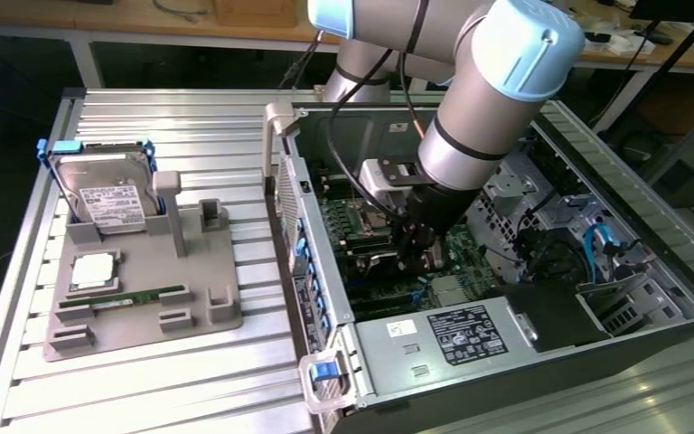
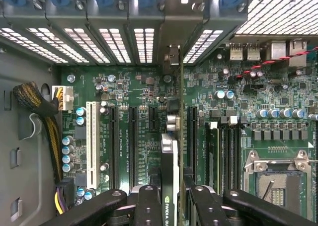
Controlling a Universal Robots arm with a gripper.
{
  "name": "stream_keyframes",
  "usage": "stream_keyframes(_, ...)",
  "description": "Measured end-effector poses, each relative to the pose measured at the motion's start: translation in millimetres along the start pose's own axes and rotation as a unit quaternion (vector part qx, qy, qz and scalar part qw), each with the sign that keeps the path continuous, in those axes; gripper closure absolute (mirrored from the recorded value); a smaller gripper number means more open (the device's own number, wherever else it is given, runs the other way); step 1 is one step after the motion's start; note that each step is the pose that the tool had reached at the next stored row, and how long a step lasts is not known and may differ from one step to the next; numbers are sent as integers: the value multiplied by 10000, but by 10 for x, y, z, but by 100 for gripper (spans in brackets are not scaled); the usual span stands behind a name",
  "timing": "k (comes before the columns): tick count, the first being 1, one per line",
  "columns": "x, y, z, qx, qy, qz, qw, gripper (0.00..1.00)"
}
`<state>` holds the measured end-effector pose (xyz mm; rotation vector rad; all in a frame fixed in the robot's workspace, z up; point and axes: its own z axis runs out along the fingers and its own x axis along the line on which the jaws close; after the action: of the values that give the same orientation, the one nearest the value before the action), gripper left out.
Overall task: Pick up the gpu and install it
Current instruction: 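Insert the gpu into the slot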
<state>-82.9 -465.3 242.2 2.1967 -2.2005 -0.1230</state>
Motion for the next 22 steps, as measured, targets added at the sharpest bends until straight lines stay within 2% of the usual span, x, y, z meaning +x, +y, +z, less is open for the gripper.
stream_keyframes(3, -2, -1, 10, 4, -8, 0, 10000, 73)
stream_keyframes(13, -2, -2, 10, 4, -8, 0, 10000, 73)
stream_keyframes(14, -7, -5, 32, 16, -35, -2, 10000, 72)
stream_keyframes(15, -4, -2, 19, 9, -16, 0, 10000, 66)
stream_keyframes(16, -2, -1, 11, 5, -9, 0, 10000, 66)
stream_keyframes(17, -2, -2, 10, 4, -7, 0, 10000, 60)
stream_keyframes(22, -2, -2, 10, 4, -8, -1, 10000, 60)
